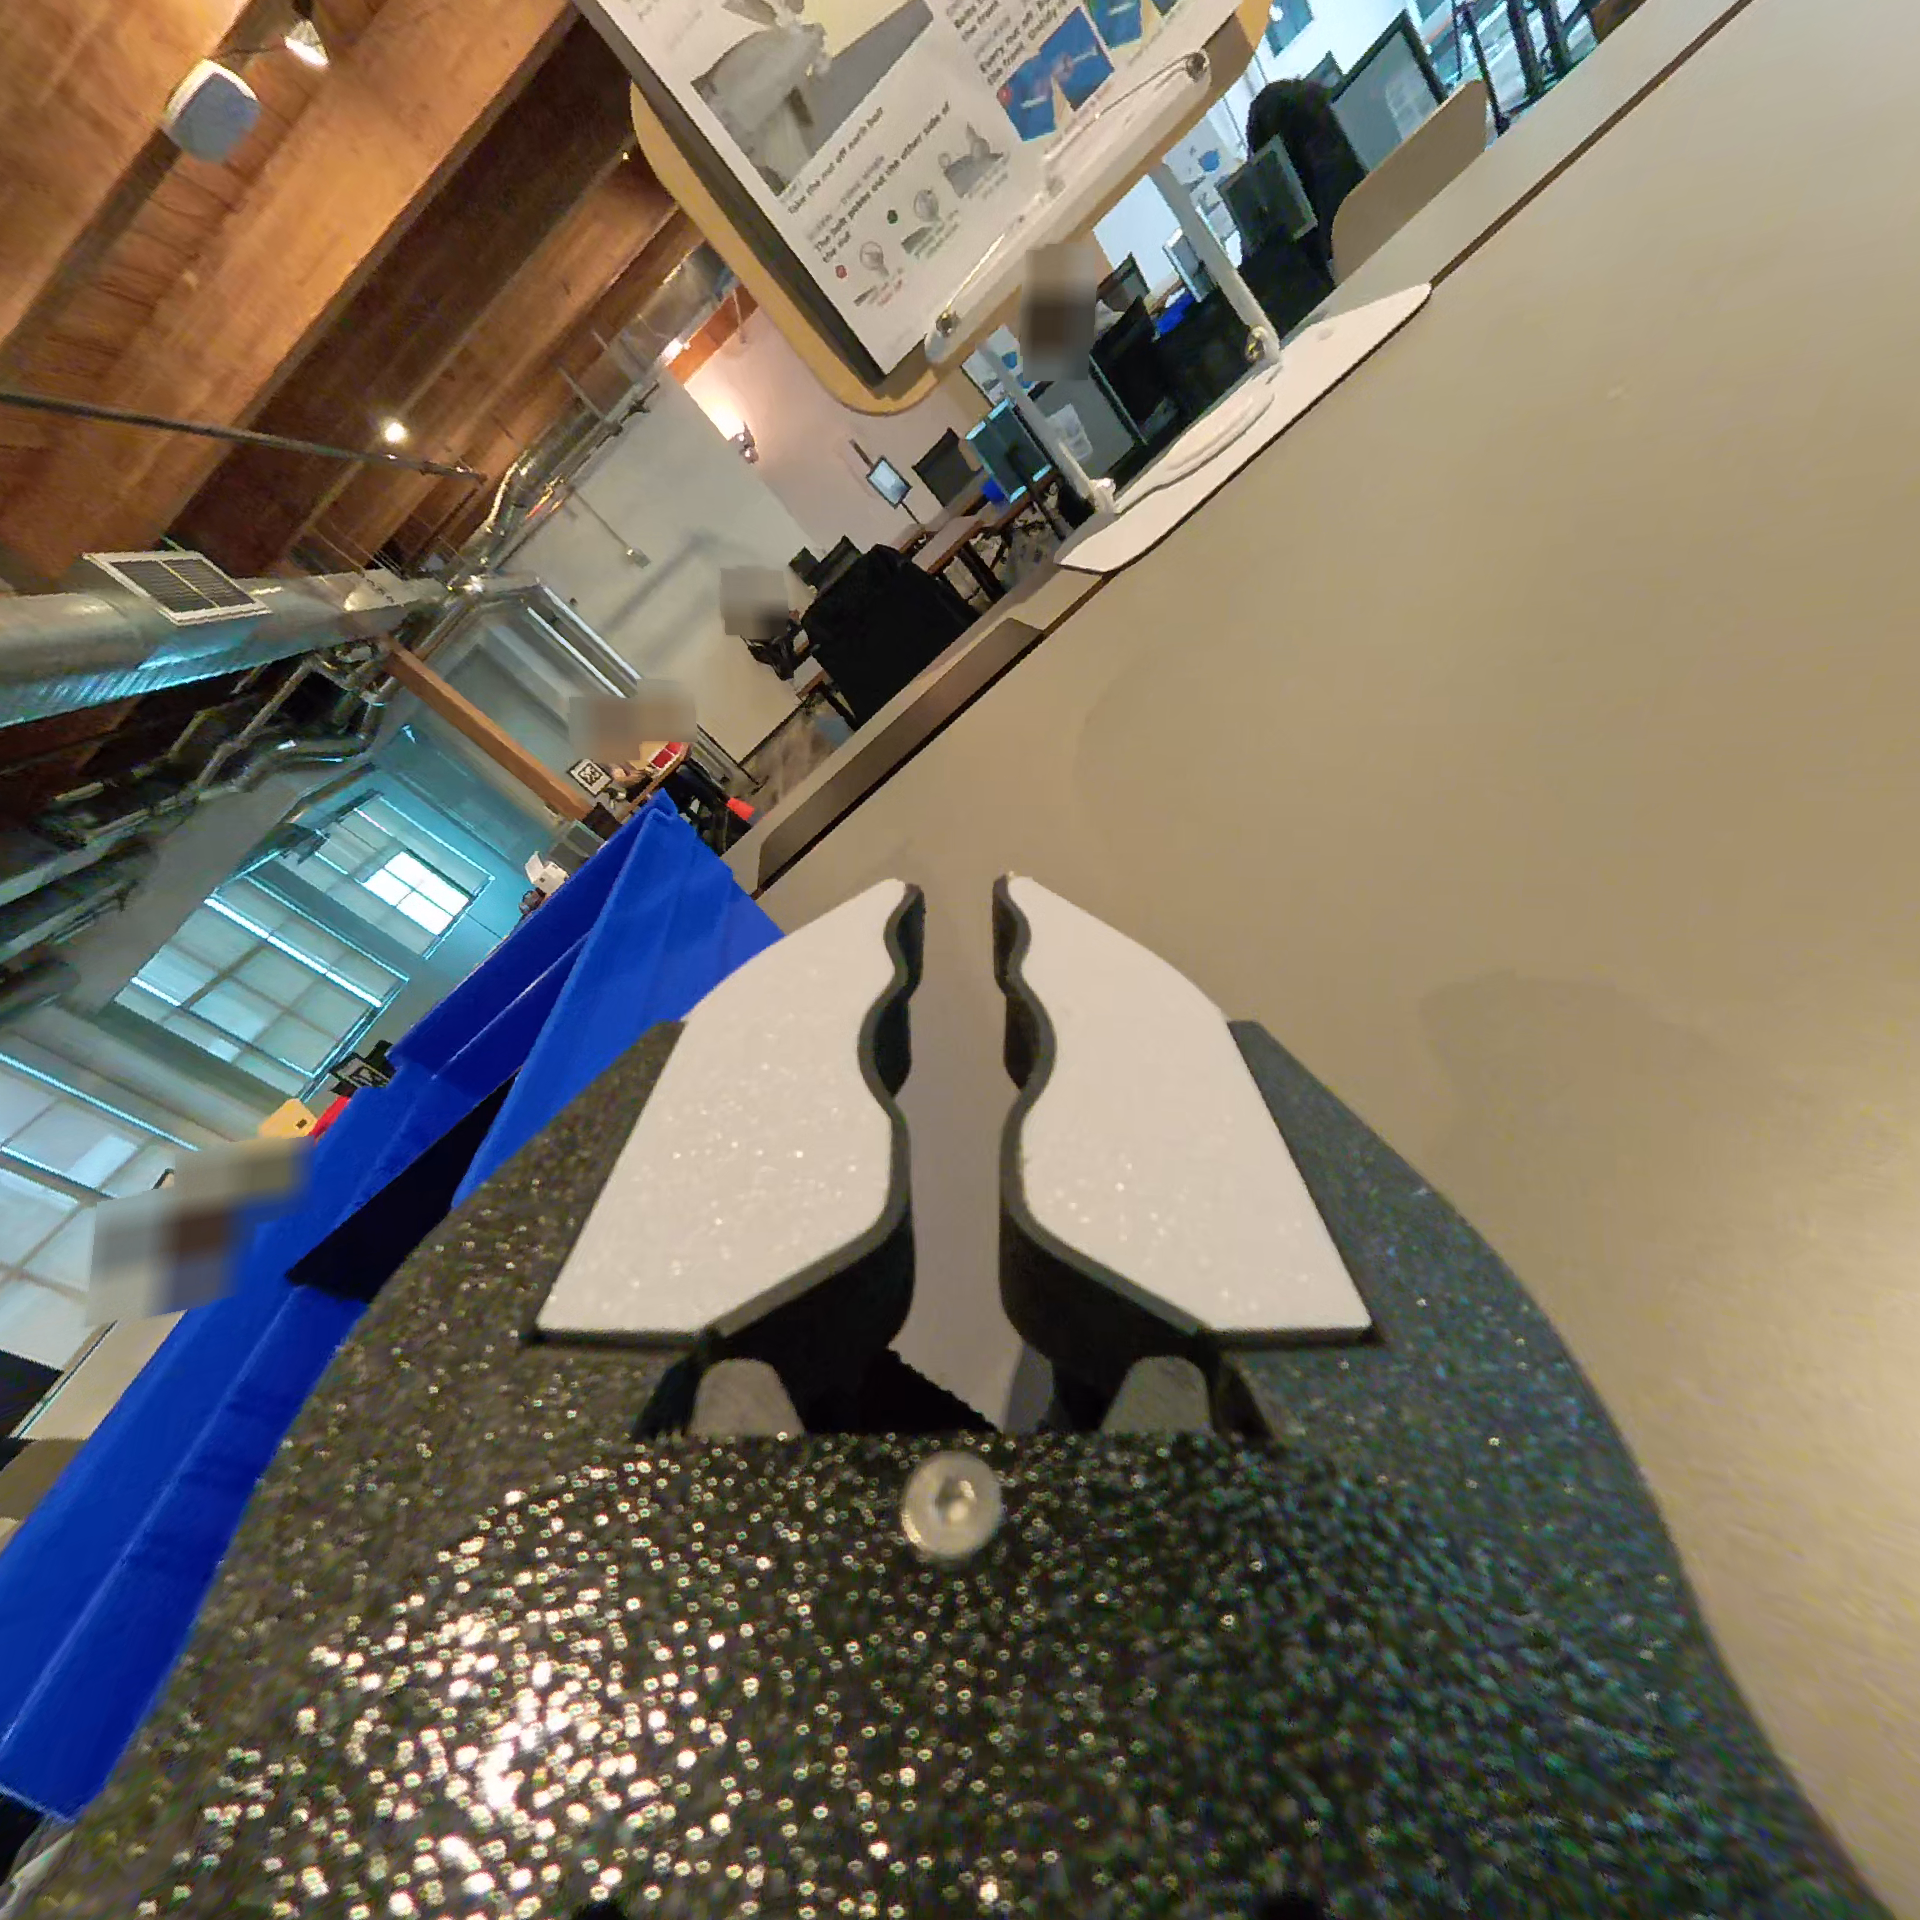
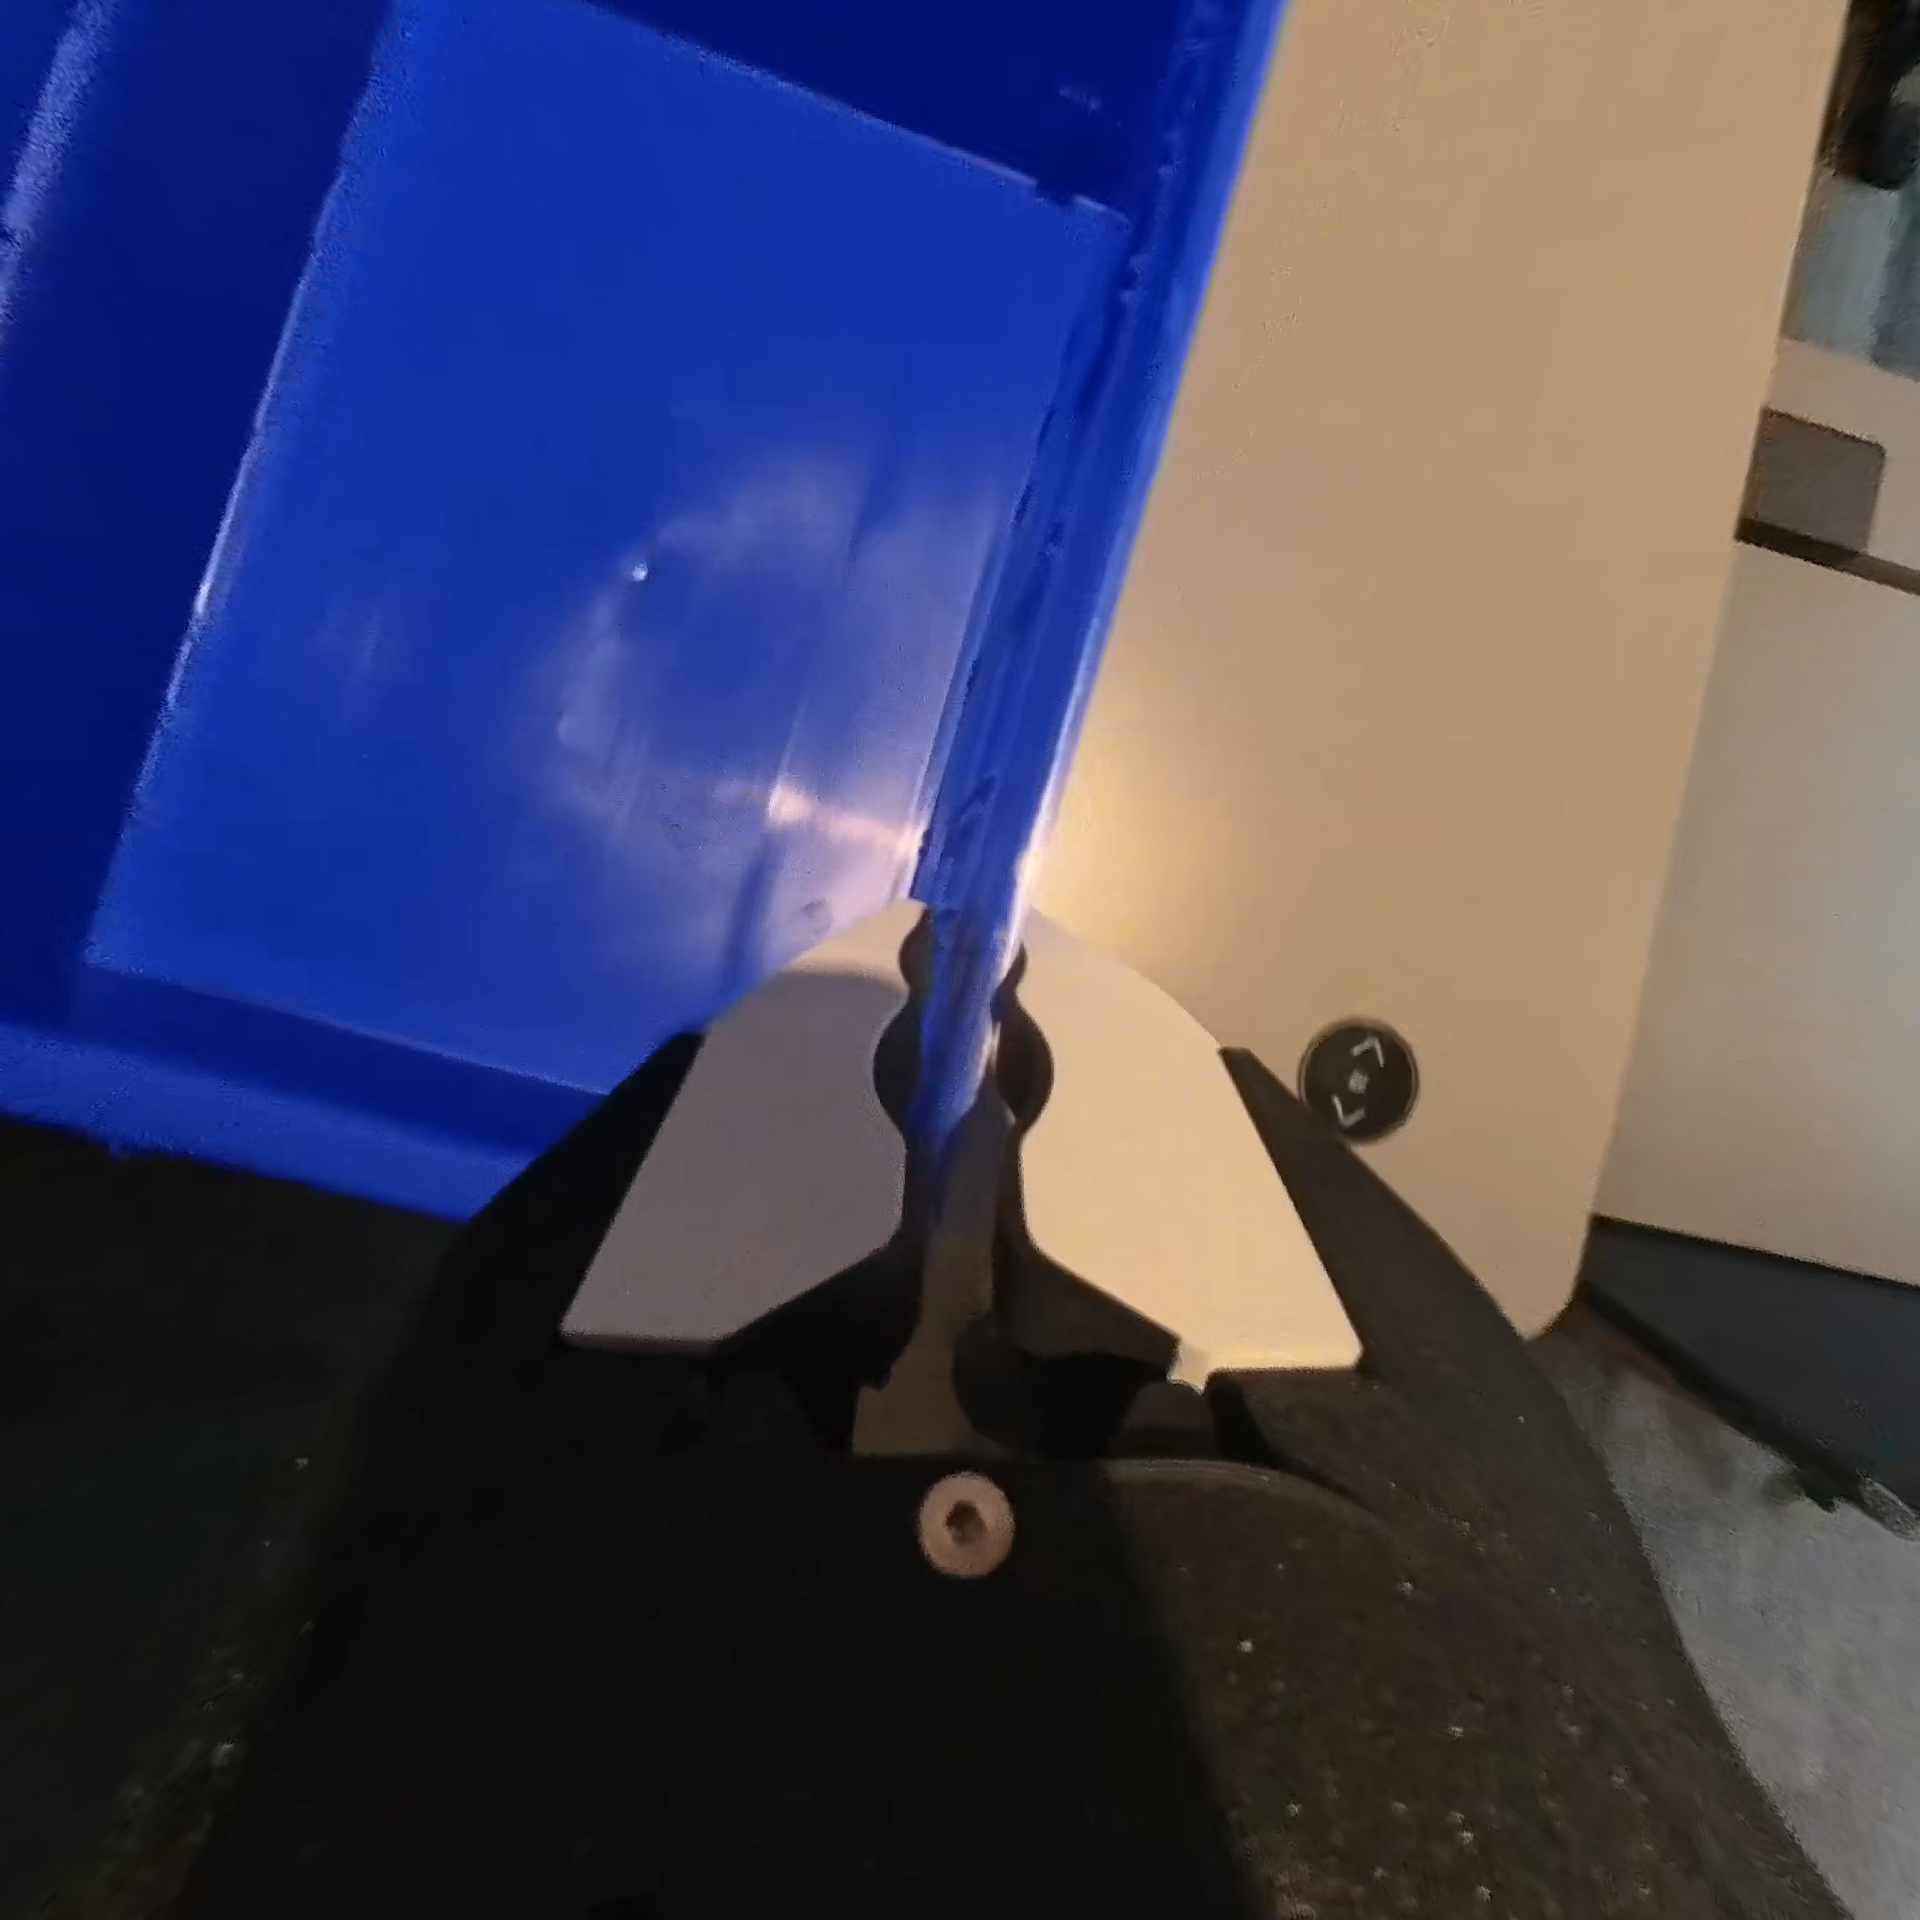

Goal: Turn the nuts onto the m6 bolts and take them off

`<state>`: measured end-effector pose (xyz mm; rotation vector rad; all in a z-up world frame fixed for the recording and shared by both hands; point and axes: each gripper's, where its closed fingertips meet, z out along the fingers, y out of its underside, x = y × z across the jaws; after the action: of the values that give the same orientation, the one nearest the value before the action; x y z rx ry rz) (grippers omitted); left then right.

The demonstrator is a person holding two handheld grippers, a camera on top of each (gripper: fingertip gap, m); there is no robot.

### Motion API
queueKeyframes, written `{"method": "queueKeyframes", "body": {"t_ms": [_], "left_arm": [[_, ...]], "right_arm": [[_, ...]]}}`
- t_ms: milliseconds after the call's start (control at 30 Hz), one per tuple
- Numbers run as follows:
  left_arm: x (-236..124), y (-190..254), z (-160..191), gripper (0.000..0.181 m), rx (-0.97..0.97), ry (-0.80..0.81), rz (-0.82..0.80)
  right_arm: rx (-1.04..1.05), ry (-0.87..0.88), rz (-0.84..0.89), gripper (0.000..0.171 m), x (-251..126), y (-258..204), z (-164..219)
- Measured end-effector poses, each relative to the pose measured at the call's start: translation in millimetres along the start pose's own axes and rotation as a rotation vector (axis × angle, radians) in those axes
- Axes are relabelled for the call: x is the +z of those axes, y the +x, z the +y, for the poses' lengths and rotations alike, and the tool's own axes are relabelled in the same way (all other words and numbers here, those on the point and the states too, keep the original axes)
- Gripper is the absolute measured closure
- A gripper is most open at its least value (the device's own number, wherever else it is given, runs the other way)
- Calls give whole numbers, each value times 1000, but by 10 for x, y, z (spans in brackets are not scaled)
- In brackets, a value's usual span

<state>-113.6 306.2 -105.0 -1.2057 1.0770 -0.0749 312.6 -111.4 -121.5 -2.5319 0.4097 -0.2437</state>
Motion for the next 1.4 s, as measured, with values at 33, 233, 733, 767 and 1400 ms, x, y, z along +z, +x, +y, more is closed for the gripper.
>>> {"method": "queueKeyframes", "body": {"t_ms": [33,233,733,767,1400], "left_arm": [[0,0,0,169,0,0,0],[21,29,12,169,12,-10,16],[1,-30,-3,170,-11,6,-11],[2,-37,-1,170,-13,6,-15],[-21,43,-35,170,12,24,16]], "right_arm": [[13,16,-17,163,40,36,-59],[0,45,-44,162,314,388,-423],[-30,308,72,133,258,1294,-918],[-51,394,85,132,96,1184,-946],[-45,565,22,103,52,-772,-897]]}}
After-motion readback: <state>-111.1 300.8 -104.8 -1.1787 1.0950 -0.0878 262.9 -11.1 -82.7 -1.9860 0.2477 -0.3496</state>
